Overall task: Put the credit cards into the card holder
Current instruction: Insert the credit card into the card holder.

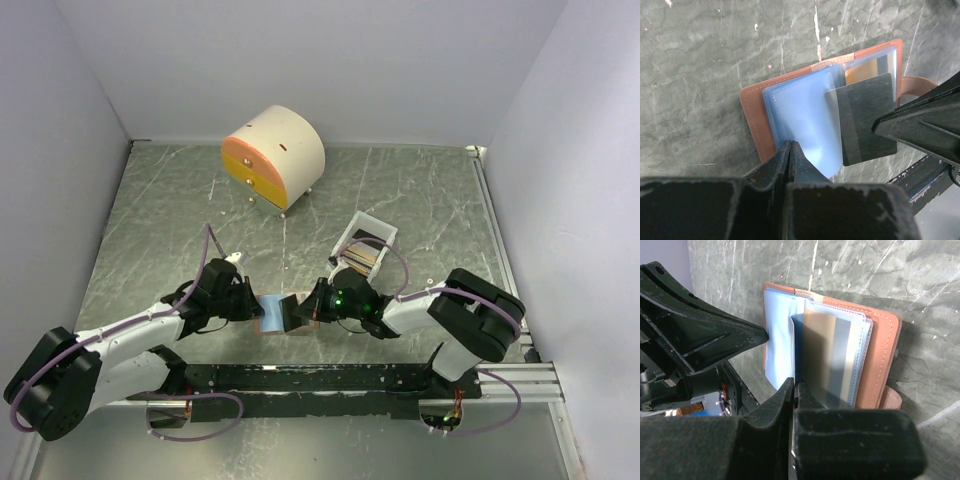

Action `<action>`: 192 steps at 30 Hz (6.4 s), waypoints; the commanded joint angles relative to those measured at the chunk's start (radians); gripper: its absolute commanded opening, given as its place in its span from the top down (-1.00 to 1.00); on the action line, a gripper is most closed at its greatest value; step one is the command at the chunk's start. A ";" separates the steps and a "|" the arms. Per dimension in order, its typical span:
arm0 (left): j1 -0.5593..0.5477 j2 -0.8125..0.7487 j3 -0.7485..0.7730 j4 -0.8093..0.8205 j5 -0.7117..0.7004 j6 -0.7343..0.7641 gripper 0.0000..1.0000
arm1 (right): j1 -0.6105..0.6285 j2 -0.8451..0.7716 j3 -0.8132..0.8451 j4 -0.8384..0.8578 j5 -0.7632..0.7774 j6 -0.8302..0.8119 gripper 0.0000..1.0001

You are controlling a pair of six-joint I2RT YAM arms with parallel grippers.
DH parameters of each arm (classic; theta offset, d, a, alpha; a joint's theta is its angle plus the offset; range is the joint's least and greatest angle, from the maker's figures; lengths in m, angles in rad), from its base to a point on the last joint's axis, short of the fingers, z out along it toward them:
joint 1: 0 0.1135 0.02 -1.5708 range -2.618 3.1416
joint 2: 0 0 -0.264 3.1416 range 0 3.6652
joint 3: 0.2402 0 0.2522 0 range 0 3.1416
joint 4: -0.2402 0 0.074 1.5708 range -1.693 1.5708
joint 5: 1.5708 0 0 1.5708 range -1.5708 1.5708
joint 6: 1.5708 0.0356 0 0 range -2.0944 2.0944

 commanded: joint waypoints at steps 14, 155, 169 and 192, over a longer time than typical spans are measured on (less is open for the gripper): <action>0.002 0.018 -0.024 -0.021 -0.011 0.013 0.80 | -0.010 0.015 -0.002 0.012 0.035 0.013 1.00; -0.003 -0.116 -0.093 -0.073 -0.047 -0.117 0.74 | 0.107 0.084 0.024 -0.049 0.168 0.184 0.82; -0.004 -0.112 -0.092 -0.067 -0.042 -0.118 0.75 | 0.095 0.128 0.037 -0.029 0.128 0.169 0.90; -0.006 -0.088 -0.080 -0.069 -0.035 -0.106 0.75 | 0.097 0.045 0.135 -0.330 0.225 0.084 0.38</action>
